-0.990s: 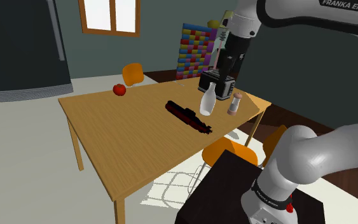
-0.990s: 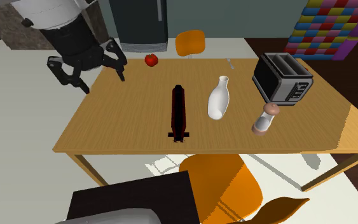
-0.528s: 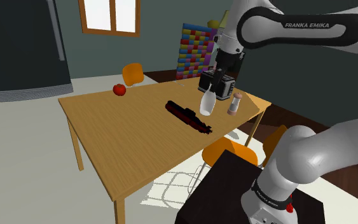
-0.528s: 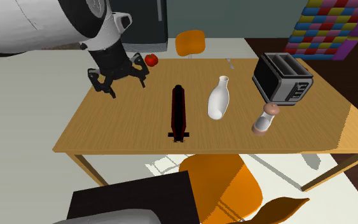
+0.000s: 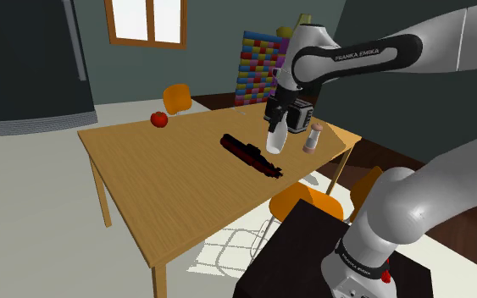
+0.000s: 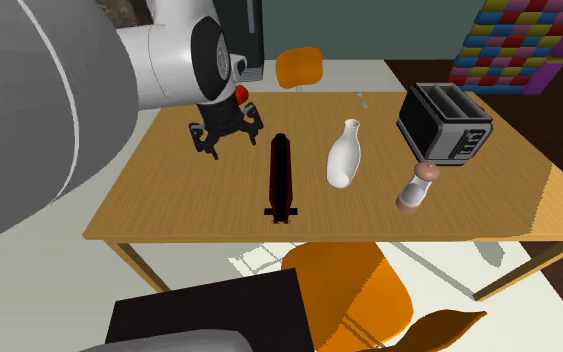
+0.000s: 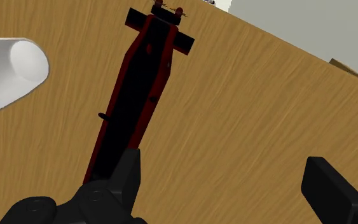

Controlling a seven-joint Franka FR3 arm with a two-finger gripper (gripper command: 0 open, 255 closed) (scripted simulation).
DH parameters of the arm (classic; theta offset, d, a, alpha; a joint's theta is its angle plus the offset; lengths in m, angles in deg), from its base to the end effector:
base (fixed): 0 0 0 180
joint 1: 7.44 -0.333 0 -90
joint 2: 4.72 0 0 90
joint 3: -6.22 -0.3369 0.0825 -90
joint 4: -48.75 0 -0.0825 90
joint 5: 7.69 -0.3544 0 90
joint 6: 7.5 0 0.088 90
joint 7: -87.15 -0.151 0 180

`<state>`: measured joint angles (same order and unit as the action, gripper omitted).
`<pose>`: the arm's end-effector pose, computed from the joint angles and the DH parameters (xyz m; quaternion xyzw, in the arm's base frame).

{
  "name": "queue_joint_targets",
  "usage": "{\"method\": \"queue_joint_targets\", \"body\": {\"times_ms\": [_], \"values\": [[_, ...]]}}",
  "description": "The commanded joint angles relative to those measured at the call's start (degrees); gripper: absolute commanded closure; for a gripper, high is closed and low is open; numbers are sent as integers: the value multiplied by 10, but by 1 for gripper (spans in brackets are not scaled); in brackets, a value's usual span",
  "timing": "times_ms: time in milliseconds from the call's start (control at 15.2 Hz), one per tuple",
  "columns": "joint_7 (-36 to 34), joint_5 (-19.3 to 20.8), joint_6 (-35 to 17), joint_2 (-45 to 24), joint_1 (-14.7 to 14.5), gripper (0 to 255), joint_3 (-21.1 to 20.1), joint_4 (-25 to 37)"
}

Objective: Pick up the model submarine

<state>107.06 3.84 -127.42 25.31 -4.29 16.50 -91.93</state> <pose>0.3617 -0.1087 0.4802 0.9900 0.1076 0.0630 0.0662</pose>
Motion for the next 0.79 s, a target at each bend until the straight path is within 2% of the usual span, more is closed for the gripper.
{"method": "queue_joint_targets", "body": {"times_ms": [0,396,726], "values": [[17,1,-36,-33,1,0,17,2],[77,-22,-138,-157,-2,0,66,31],[147,-78,-206,-271,-6,0,97,78]]}}
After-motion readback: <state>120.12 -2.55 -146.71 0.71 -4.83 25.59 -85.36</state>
